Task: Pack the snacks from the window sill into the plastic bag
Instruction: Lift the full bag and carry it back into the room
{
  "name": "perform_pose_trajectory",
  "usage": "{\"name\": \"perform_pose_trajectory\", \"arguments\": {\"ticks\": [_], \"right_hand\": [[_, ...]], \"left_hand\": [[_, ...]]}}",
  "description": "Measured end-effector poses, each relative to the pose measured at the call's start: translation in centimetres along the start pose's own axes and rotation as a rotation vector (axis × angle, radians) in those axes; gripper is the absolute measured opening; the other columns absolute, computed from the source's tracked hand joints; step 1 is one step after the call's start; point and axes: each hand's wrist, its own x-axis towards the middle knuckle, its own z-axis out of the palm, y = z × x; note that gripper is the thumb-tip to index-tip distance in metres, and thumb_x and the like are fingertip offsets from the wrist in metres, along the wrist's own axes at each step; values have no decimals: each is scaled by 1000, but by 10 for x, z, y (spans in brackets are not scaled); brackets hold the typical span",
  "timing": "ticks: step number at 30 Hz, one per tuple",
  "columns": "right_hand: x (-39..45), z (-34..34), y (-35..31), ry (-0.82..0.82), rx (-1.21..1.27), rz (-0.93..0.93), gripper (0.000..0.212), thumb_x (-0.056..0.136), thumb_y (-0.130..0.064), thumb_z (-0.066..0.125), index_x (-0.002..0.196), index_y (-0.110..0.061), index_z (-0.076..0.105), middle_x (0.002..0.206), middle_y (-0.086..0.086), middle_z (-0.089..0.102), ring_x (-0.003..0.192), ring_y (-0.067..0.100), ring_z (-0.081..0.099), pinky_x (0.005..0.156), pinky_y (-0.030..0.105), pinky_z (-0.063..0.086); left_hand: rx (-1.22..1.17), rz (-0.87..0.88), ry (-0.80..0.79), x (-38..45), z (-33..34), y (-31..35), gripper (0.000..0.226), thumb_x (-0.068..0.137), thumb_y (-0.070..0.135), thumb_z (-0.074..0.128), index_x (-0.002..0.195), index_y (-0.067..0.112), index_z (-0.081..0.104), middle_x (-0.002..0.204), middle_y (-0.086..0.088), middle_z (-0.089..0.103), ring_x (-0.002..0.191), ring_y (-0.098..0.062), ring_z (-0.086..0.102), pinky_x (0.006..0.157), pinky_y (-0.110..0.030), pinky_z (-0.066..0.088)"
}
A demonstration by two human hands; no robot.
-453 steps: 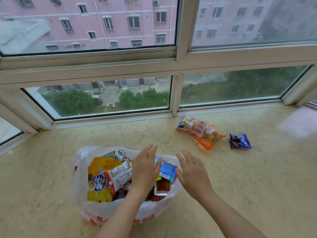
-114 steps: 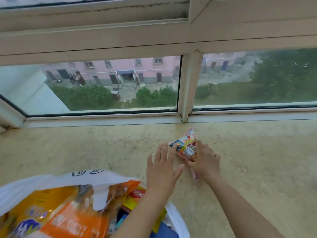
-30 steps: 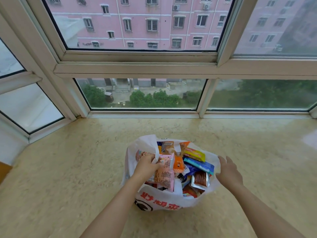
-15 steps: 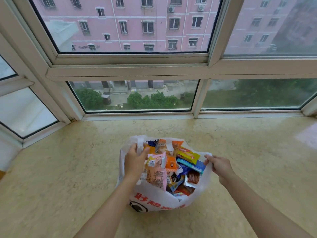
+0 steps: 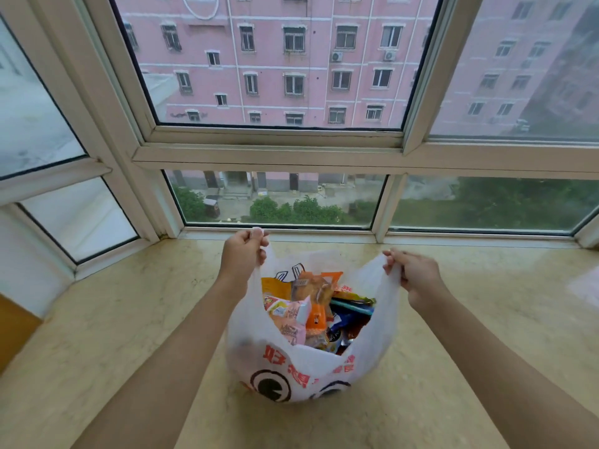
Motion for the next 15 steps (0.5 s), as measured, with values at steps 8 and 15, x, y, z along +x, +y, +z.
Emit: {"name": "perform_pose_trajectory", "arguments": {"ticks": [8,15], "right_hand": [[-40,21,-1,-150,-91,-48,16,93,-10,59,91,2,68,68,7,63,62,18,60,61,22,55],[-53,34,-10,-118,-91,-38,15,92,-9,60,87,2,68,68,8,62,61,17,59,68,27,54]], "left_hand": [[84,54,53,-22,-41,-13,21,100,25,49,95,14,66,75,1,62,60,-14,57,60,-27,47],[167,96,75,-31,-48,-2,20,97,25,55,93,13,70,83,2,69,75,-8,61,68,-19,45]]}}
